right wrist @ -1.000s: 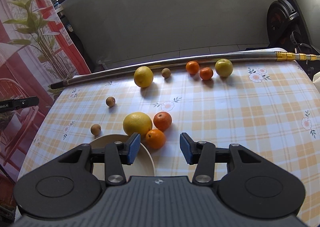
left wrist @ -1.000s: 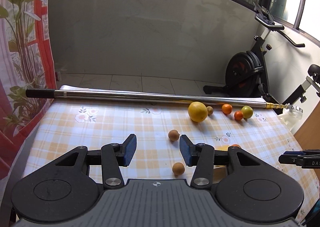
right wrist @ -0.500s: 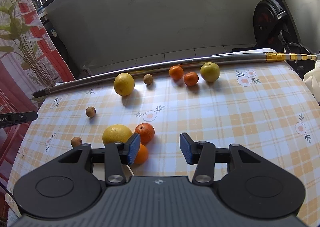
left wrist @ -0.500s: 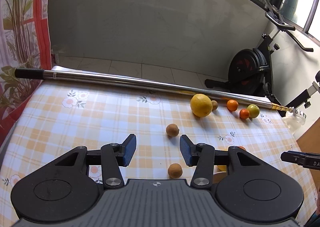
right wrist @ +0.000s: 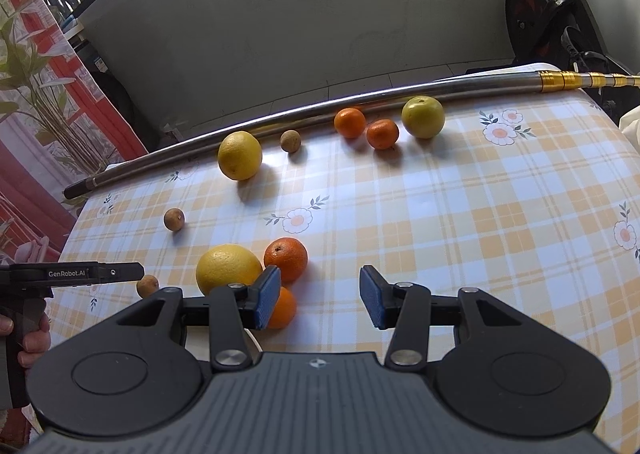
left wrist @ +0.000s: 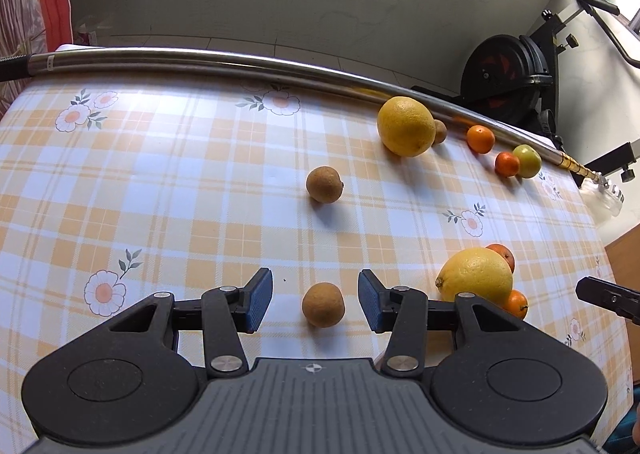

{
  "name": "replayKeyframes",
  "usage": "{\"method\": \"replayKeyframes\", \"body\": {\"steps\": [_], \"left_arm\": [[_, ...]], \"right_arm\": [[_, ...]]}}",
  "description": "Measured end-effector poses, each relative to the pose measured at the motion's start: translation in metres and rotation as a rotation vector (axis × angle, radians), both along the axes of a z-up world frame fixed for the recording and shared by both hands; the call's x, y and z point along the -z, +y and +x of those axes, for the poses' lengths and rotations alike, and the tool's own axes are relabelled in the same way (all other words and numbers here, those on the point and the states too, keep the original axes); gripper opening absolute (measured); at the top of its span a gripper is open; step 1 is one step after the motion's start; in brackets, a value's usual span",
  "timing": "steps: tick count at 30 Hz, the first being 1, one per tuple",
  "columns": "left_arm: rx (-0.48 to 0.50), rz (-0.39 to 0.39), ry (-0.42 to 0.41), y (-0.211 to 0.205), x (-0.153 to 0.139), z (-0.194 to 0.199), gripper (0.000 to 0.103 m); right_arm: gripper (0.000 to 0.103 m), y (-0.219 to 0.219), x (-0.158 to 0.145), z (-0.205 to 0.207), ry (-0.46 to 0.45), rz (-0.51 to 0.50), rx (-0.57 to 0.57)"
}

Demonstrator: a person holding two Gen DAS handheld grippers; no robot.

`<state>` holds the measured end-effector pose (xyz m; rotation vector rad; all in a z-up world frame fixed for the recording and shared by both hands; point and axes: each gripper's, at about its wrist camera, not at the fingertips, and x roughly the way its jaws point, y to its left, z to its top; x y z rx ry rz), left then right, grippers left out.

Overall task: Organize fruits
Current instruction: 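Grasp a small brown round fruit with the left gripper, then carry the brown fruit toward the plate with left while right grasps another orange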

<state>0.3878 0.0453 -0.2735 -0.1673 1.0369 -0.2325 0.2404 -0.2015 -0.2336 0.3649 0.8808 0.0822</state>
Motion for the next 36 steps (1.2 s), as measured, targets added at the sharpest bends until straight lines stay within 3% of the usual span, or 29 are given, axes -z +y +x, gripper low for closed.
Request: {"method": "replayKeyframes", "body": {"steps": [7, 11, 16, 36], "left_arm": [[0.035, 0.005, 0.028, -0.008, 0.012, 0.002, 0.048], [0.069, 0.016, 0.016, -0.016, 0.014, 0.002, 0.035], [0.071, -0.001, 0.020, -0.013, 0.015, 0.003, 0.027], [0.040, -0.001, -0.009, -0.004, 0.011, -0.005, 0.026]], "right_arm": [[0.048, 0.001, 0.002, 0.004, 0.008, 0.012, -0.011], [0.048, 0.002, 0.004, 0.005, 0.013, 0.018, -0.023], [0.048, 0.005, 0.005, 0.007, 0.022, 0.018, -0.036], [0.048, 0.022, 0.011, 0.020, 0.068, 0.012, -0.114]]}}
